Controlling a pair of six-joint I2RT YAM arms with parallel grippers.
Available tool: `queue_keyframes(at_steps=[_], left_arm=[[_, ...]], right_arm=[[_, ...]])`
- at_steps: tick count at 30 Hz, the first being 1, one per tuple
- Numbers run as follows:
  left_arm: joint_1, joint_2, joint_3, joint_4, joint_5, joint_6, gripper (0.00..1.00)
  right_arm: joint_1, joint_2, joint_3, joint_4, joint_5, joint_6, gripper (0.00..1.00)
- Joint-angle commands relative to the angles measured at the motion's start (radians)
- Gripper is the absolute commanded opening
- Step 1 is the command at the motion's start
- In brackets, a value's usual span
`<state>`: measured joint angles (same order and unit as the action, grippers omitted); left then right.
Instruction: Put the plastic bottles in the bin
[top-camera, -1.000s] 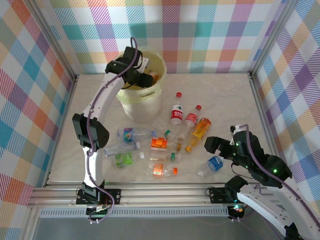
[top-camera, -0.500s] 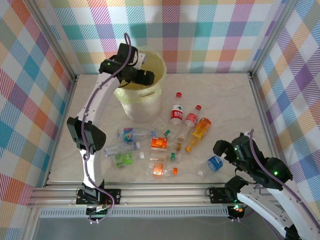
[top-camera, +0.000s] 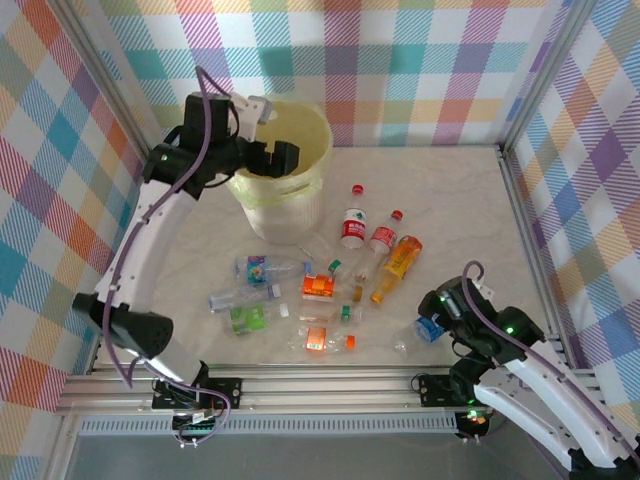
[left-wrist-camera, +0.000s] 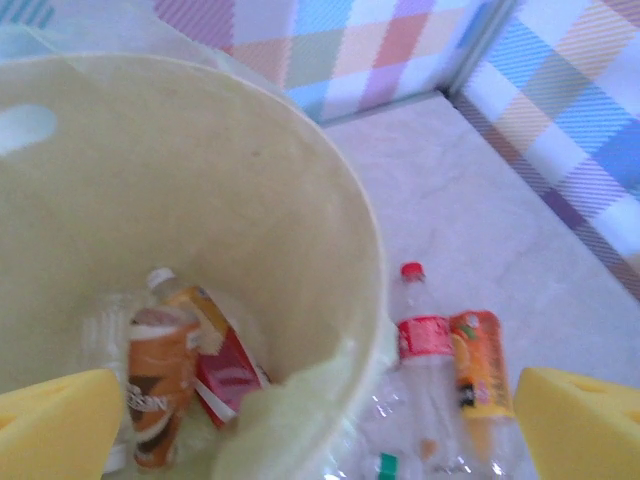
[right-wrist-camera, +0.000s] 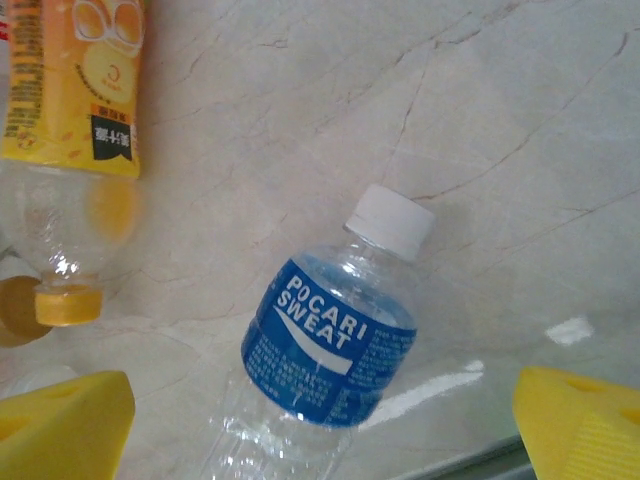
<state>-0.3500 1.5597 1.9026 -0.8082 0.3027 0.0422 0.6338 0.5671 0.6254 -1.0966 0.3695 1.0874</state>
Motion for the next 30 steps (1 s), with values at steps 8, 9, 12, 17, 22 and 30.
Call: queue_keyframes(at_steps=[8,9,12,17,22,30], left_arm=[[-0.078,-0.353,-0.459,0.253,0.222,-0.157,1.00],[-0.102,-0.382,-0.501,0.266,0.222,-0.166,1.00],[-0.174,-0.451,-0.586,0.276,0.220,-0.171,1.00],[-0.278,-0.529,-0.716,0.298,0.186,-0.187,1.00],[-0.343,-0.620,-0.861,0.400,0.159,-0.251,1.00],[-0.395,-0.641,-0.920,0.421,0.176,-0.278,1.00]], right_arm=[[-0.017,0.032,-0.158,0.211,-0.105,0.169,0.86],[-0.019,0.036,-0.170,0.225,-0.111,0.176,0.85],[-0.025,0.052,-0.192,0.251,-0.120,0.193,0.83],[-0.034,0.066,-0.224,0.300,-0.129,0.211,0.81],[-0.046,0.069,-0.260,0.352,-0.135,0.228,0.80],[-0.066,0.094,-0.297,0.437,-0.142,0.221,0.80]])
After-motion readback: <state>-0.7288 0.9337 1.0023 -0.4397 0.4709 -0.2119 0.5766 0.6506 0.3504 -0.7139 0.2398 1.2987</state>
